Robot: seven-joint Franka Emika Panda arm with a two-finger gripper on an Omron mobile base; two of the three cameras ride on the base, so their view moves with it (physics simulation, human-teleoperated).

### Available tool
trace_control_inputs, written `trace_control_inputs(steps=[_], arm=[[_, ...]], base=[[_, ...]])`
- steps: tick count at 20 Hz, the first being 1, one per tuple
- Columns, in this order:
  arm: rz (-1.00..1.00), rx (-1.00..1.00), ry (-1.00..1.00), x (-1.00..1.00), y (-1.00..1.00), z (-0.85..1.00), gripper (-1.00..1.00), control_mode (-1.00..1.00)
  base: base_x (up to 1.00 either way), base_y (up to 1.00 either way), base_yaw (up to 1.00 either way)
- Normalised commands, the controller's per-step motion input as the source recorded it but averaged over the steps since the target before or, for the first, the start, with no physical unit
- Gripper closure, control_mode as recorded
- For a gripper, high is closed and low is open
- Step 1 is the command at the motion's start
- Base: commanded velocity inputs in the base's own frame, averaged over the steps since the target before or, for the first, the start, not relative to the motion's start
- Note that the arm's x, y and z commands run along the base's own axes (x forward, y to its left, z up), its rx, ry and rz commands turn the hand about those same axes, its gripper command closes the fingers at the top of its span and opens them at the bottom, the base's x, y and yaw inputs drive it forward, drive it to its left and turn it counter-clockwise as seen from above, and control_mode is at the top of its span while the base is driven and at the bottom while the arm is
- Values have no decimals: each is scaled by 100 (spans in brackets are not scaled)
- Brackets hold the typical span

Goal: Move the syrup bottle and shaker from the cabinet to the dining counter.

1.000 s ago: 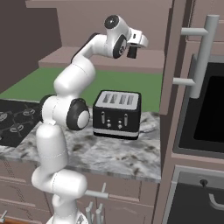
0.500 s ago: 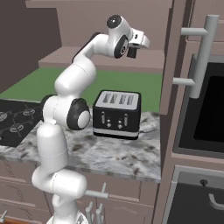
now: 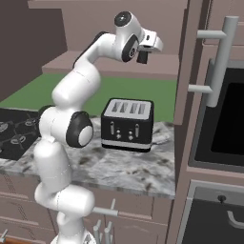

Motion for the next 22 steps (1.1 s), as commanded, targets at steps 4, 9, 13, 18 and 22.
trace_control_inputs(steps=[4,9,13,18,22], arm=[[7,-4,0,-86,0,0,100,-100],[13,0,-8,-98,6,0,100,-100],[30,-6,-10,-100,38,0,100,-100],[34,-14,-4,-100,57,0,100,-100],[13,-5,-1,-97,25,0,100,-100]], base=[[0,0,0],[0,0,0],[0,0,0],[0,0,0],[0,0,0]])
